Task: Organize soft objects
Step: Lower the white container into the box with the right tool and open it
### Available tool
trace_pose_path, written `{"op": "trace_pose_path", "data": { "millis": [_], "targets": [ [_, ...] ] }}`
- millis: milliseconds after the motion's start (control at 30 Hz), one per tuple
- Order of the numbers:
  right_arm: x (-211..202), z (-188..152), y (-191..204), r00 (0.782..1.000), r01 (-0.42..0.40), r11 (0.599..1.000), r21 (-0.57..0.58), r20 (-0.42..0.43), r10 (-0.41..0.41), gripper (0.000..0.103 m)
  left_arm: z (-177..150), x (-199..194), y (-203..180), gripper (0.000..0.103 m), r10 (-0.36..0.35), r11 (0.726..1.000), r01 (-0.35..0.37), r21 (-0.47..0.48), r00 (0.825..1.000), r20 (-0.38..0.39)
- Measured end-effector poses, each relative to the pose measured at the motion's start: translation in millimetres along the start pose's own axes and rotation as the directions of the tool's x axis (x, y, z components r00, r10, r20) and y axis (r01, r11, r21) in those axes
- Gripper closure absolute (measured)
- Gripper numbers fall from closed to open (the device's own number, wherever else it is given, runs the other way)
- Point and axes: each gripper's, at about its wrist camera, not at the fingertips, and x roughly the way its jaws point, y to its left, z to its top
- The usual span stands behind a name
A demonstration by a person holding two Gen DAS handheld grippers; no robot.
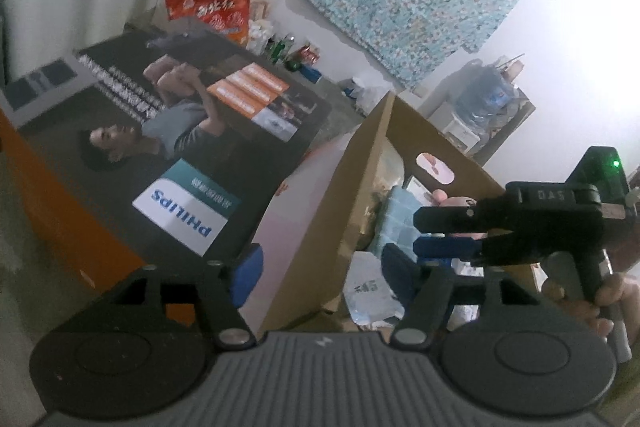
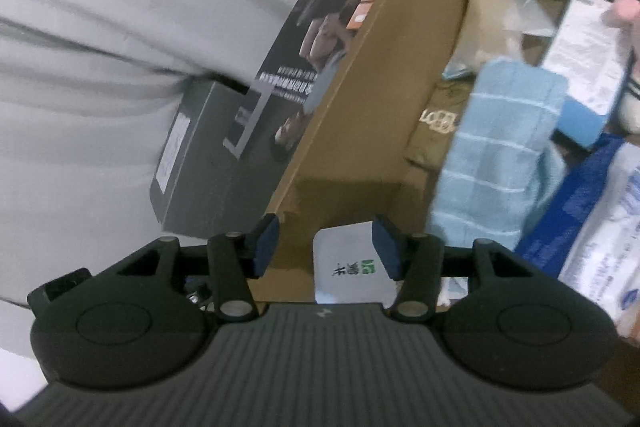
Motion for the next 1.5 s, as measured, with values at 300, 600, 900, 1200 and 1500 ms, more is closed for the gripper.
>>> {"op": "trace_pose_path", "data": {
  "millis": [300,600,900,1200,1500],
  "targets": [
    [46,-11,0,0.987,0.069,0.995,-0.070,-0.140,-0.078,0.046,-1,4,2,0.037,0.034,0.999,-0.034,-0.025,0.999,-0.031],
    [64,-24,20,0.966,0.128,0.966,-0.225,-0.194,-0.174,0.066,1,-4,9,0.037,0.060,0.998,-0.060,-0.029,0.998,-0.011],
    [48,-30,27,0.965,0.190,0.943,-0.275,-0.127,-0.231,0.077,-2,-1,2,0.037,0.057,0.998,-0.057,-0.012,0.998,-0.030],
    [44,-37,8,0.980,0.103,0.982,-0.160,-0.156,-0.128,0.084,-2,-2,-5,0.037,0.057,0.998,-0.057,-0.002,0.998,-0.023],
    [39,-53,4,0.982,0.054,0.996,-0.072,-0.179,-0.066,0.091,-3,0,-7,0.037,0.054,0.999,-0.054,0.000,0.998,-0.032]
  ]
}}
